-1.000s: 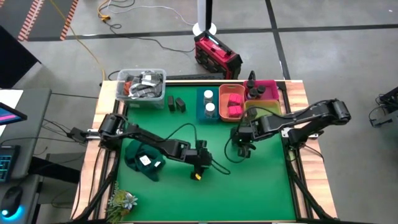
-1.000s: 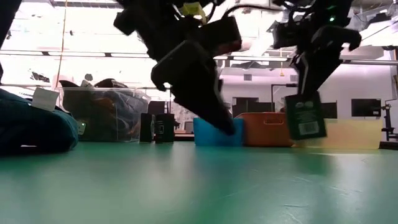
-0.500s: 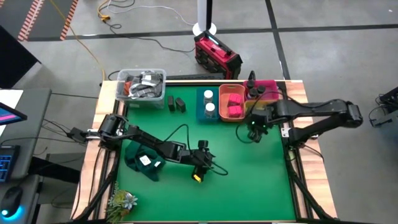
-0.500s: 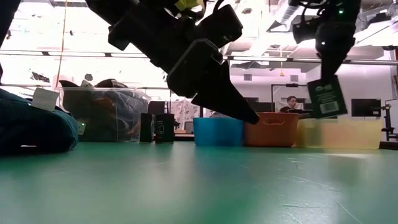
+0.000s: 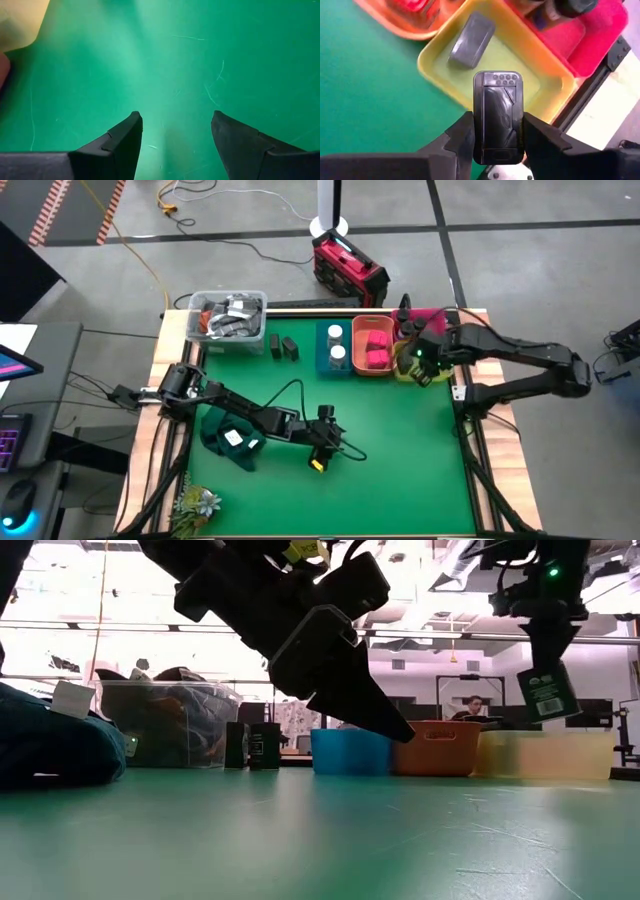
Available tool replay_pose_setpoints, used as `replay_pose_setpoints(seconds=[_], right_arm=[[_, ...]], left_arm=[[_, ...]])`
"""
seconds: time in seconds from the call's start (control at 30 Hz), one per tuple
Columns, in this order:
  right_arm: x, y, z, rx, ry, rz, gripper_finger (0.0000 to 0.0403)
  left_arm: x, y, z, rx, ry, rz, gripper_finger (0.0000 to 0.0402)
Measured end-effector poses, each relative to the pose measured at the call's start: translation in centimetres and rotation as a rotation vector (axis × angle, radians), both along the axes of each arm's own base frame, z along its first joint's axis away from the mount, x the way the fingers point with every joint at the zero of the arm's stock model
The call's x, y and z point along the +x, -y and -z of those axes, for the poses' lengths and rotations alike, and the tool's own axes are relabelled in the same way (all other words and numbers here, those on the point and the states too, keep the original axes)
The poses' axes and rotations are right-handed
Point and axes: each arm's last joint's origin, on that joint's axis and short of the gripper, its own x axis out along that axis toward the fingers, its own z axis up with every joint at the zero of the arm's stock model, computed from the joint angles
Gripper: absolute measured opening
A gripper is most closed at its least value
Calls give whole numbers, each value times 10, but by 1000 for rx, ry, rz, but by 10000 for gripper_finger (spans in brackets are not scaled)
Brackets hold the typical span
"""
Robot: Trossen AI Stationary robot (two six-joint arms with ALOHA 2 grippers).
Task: Sort spices by type
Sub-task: Put the black seasoning can into the yellow bin
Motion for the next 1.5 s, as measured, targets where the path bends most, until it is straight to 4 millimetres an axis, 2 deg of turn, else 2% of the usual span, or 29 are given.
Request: replay_pose_setpoints(seconds=[0.27, 0.47, 0.8, 1.03, 1.17, 1.3, 1.4, 1.5], right_arm=[[4, 36, 4, -68, 67, 122, 171], [1, 54, 28, -70, 119, 200, 171], [-1, 57, 66, -2, 184, 191, 171], [-3, 56, 85, -6, 182, 184, 182], [-3, 56, 86, -2, 176, 183, 205], [-4, 55, 86, 0, 169, 175, 231], [-3, 56, 82, 1, 166, 172, 245], [-3, 56, 73, 5, 153, 159, 250]], left_arm=[[0, -1, 0, -3, 7, -50, 227], [-1, 2, -1, 22, 23, -117, 227], [-1, 8, -3, 66, 70, -103, 227], [-15, 1, 17, 68, 143, -96, 227], [-21, -9, 27, 59, 126, -126, 227], [-21, -13, 28, 44, 129, -145, 227], [-23, -13, 20, 51, 142, -141, 227], [-27, -16, -1, 75, 178, -165, 227]])
